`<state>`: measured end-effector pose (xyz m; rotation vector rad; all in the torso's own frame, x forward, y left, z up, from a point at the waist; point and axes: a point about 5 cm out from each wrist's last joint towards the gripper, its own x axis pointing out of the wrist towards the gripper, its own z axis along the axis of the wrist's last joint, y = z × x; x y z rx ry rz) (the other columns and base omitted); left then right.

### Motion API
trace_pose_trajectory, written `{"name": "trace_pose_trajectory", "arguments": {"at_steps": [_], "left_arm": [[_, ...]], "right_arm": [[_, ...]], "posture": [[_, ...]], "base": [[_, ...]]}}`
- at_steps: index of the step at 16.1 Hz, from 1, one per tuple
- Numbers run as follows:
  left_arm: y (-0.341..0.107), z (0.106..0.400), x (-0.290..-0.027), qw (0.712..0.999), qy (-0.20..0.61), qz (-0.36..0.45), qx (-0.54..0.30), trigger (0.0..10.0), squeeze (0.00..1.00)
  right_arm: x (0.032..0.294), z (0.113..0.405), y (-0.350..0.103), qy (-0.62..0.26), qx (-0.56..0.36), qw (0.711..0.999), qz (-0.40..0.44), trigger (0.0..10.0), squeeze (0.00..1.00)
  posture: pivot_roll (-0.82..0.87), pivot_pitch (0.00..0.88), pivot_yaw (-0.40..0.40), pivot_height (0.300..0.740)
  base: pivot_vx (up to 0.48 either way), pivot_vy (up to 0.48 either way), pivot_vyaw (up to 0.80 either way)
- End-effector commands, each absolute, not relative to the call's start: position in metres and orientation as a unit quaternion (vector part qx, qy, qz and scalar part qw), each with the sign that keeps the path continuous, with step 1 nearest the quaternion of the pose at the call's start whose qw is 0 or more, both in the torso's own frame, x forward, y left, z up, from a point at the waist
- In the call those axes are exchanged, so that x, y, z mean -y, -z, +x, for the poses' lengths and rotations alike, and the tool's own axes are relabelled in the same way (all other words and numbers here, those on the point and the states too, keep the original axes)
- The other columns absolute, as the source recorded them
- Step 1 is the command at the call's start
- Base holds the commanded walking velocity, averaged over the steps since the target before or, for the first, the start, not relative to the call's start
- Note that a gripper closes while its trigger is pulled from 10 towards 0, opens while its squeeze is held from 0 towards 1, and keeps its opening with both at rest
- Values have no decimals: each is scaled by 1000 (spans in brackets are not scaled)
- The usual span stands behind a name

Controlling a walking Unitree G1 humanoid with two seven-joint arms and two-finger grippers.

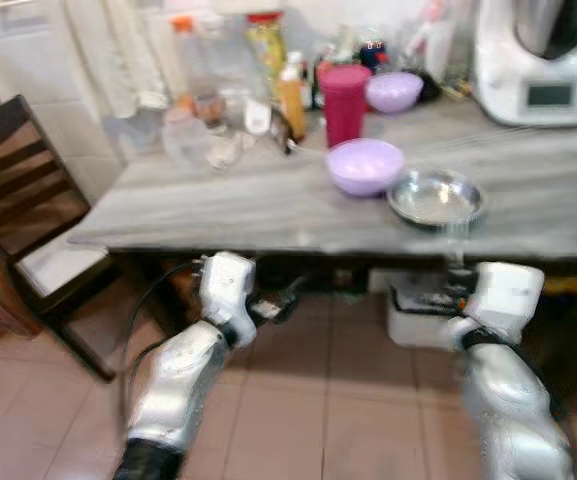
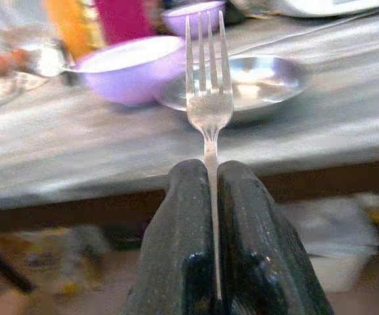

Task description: Setting the table

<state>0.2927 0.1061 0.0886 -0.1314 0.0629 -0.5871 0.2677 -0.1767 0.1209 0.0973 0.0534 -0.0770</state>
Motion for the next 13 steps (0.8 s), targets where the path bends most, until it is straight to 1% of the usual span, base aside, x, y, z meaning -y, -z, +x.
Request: {"name": "trace_pose_trajectory", "arguments": {"at_steps": [1, 4, 5, 6, 9, 13], "left_arm": [[-96, 294, -99, 951, 301, -62, -20, 10000, 0], [-94, 294, -99, 953, 295, -61, -23, 10000, 0], [-93, 295, -100, 957, 283, -57, -28, 10000, 0], [-92, 296, -102, 963, 262, -53, -33, 10000, 0], [-90, 296, -103, 965, 253, -47, -42, 10000, 0], [-89, 295, -104, 968, 248, -19, -42, 10000, 0]], "right_arm": [[184, 267, -124, 52, -24, 997, 44, 10000, 0], [184, 267, -123, 51, -27, 997, 45, 10000, 0], [184, 267, -123, 51, -27, 997, 45, 10000, 0], [184, 268, -123, 51, -27, 997, 45, 10000, 0], [184, 268, -123, 50, -28, 997, 44, 10000, 0], [185, 268, -122, 51, -29, 997, 45, 10000, 0]], "posture": [[-342, 0, 121, 740], [-342, 0, 119, 740], [-340, 0, 118, 740], [-339, 0, 117, 740], [-338, 0, 116, 740], [-337, 0, 116, 740]], "base": [[420, 0, 0], [360, -269, 0], [0, -274, 0], [0, 0, 0], [0, 0, 0], [0, 0, 0]]}}
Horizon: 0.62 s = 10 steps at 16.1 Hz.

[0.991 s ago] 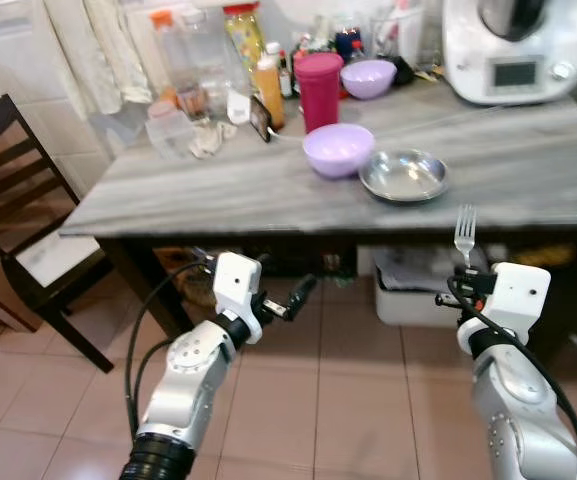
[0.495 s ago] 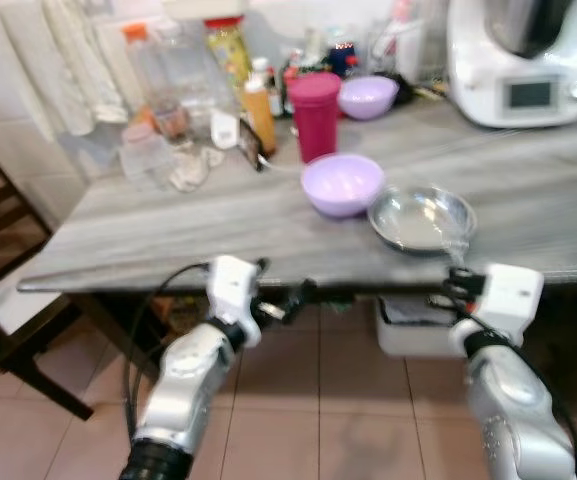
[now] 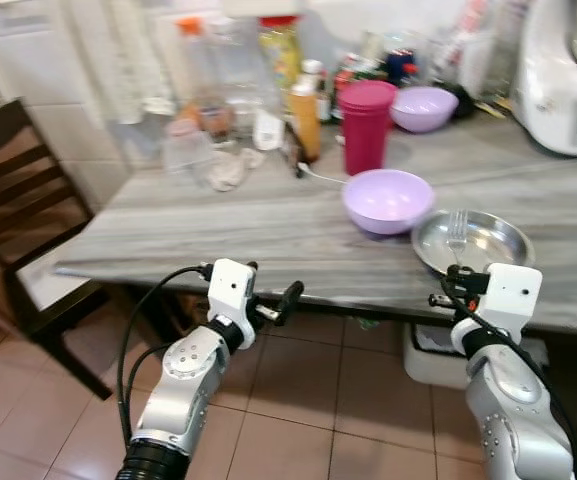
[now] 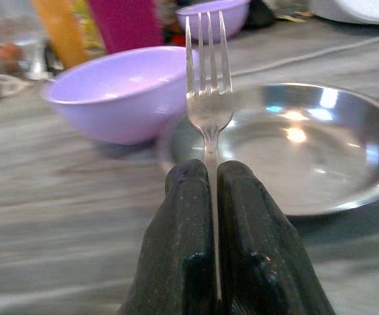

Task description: Setting the table

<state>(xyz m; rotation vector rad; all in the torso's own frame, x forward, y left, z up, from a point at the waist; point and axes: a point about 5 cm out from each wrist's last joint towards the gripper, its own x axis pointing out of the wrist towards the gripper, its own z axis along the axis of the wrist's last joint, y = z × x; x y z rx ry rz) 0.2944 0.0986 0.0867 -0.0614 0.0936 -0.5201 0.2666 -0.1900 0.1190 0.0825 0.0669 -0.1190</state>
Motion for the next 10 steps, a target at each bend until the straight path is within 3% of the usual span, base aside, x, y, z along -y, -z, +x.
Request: {"name": "trace_pose_trajectory", "arguments": {"at_steps": [1, 4, 10], "left_arm": [[-88, 296, -104, 968, 247, -18, -44, 10000, 0], [-88, 296, -103, 966, 255, -12, -44, 10000, 0], [-89, 296, -103, 964, 261, -12, -42, 10000, 0]], "right_arm": [[185, 268, -122, 51, -29, 997, 45, 10000, 0], [185, 269, -122, 52, -28, 997, 44, 10000, 0], [185, 268, -121, 55, -29, 997, 46, 10000, 0]], "posture": [[-337, 0, 116, 740], [-341, 0, 121, 740], [-341, 0, 124, 740]], "base": [[0, 0, 0], [0, 0, 0], [0, -351, 0]]}}
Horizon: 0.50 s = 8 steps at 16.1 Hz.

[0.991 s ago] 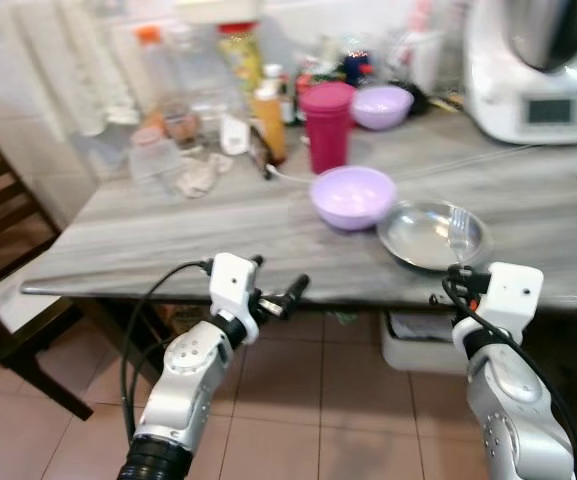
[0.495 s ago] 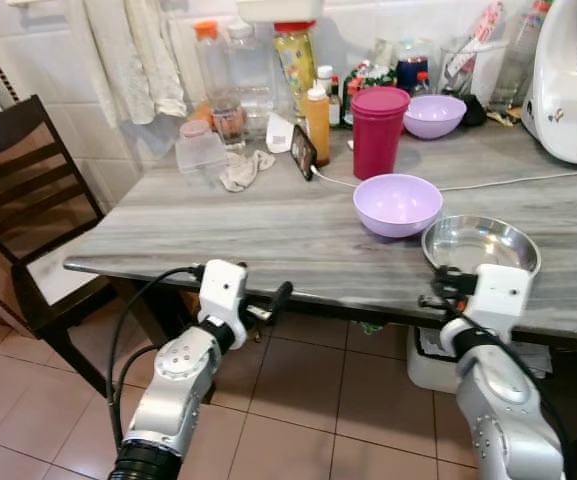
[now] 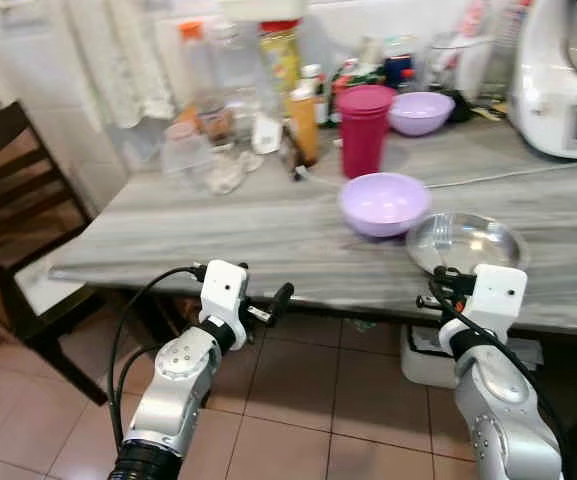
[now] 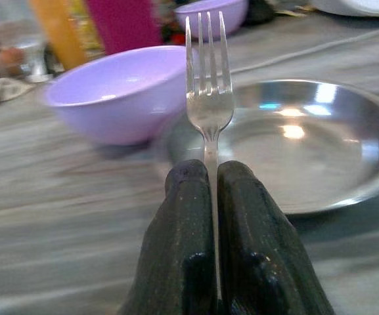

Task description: Setting the table

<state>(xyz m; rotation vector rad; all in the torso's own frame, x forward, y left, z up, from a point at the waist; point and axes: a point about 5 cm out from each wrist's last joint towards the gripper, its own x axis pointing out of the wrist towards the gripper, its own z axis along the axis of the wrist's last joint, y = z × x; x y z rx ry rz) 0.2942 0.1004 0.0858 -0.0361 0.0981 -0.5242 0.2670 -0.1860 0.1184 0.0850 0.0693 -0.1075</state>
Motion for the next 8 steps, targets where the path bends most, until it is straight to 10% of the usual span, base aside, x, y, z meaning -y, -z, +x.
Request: {"name": "trace_pose_trajectory", "arguments": {"at_steps": [1, 8], "left_arm": [[-89, 295, -102, 964, 263, -12, -43, 10000, 0], [-89, 295, -103, 964, 263, -9, -41, 10000, 0]], "right_arm": [[185, 268, -121, 55, -29, 997, 46, 10000, 0], [185, 268, -122, 54, -26, 997, 43, 10000, 0]], "posture": [[-341, 0, 124, 740], [-340, 0, 124, 740]], "base": [[0, -360, -525], [0, -356, -301]]}}
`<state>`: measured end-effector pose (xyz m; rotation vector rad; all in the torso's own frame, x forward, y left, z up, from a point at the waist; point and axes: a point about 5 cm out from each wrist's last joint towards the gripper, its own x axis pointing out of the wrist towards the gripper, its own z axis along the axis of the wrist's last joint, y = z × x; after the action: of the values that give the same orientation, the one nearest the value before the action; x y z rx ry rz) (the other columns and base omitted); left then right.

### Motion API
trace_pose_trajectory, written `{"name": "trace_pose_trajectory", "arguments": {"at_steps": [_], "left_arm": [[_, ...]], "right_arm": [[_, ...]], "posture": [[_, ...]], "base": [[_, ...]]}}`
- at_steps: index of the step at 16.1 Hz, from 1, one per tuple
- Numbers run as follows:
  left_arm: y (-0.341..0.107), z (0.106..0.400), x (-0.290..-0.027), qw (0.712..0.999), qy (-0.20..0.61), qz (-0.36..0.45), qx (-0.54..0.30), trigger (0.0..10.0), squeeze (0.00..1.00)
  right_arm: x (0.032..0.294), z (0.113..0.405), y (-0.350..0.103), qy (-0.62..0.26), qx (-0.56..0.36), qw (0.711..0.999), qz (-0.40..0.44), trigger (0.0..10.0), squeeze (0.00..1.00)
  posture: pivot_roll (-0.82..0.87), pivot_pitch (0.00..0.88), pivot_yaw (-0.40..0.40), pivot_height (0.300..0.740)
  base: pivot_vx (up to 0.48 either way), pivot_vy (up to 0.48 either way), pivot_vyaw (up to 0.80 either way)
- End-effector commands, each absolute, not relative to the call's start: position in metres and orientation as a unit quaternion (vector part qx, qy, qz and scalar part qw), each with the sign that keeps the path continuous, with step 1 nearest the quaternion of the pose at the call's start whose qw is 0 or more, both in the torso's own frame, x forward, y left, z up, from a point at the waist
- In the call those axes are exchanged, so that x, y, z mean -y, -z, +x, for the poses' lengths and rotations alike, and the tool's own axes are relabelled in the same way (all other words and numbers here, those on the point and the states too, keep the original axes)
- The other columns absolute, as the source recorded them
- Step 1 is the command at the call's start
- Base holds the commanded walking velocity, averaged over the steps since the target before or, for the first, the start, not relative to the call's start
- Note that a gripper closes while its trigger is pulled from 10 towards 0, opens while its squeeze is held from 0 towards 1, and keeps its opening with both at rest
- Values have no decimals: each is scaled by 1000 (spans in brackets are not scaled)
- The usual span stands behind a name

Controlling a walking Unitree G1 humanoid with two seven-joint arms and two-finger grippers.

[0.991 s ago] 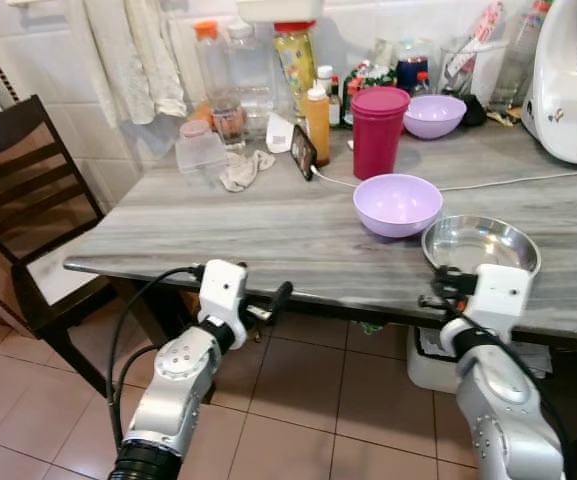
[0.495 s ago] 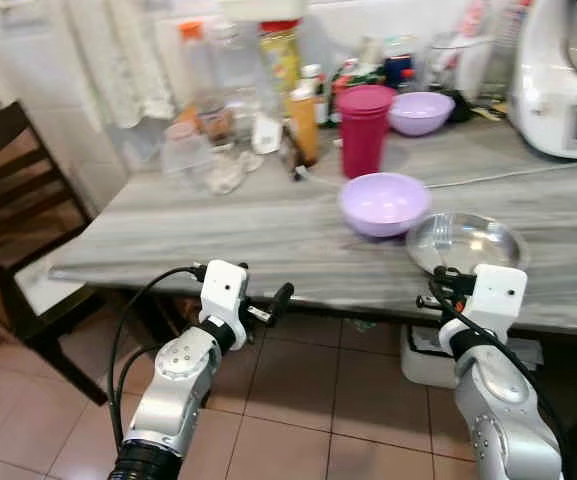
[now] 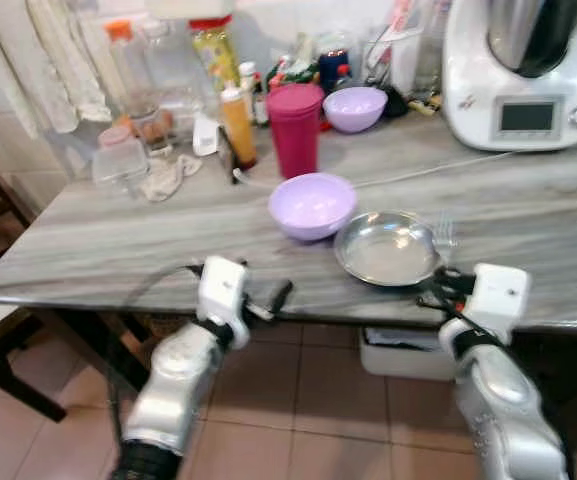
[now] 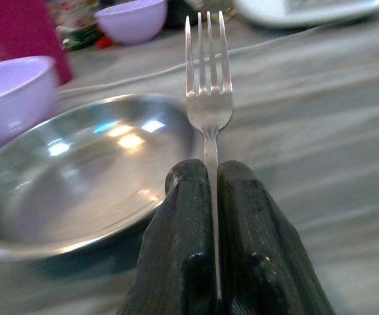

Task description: Setting the table

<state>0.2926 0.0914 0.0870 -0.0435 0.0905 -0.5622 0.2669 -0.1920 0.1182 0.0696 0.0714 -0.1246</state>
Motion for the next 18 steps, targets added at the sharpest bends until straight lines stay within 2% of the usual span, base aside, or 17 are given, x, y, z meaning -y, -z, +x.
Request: {"name": "trace_pose_trajectory", "arguments": {"at_steps": [1, 8, 15, 18], "left_arm": [[-89, 295, -103, 964, 264, -8, -41, 10000, 0], [-88, 294, -103, 963, 265, -2, -44, 10000, 0], [-91, 299, -114, 972, 231, -9, -34, 10000, 0], [-94, 305, -137, 986, 162, 11, -24, 10000, 0]], "right_arm": [[185, 268, -123, 56, -25, 997, 42, 10000, 0], [186, 266, -123, 60, -23, 997, 38, 10000, 0], [184, 266, -124, 51, -19, 998, 35, 10000, 0], [181, 268, -125, 47, -17, 998, 36, 10000, 0]], "posture": [[-340, 0, 124, 740], [-342, 0, 123, 740], [-341, 0, 124, 740], [-331, 0, 125, 740]], "base": [[0, -334, 0], [0, -310, -435], [0, 0, 0], [0, 0, 0]]}}
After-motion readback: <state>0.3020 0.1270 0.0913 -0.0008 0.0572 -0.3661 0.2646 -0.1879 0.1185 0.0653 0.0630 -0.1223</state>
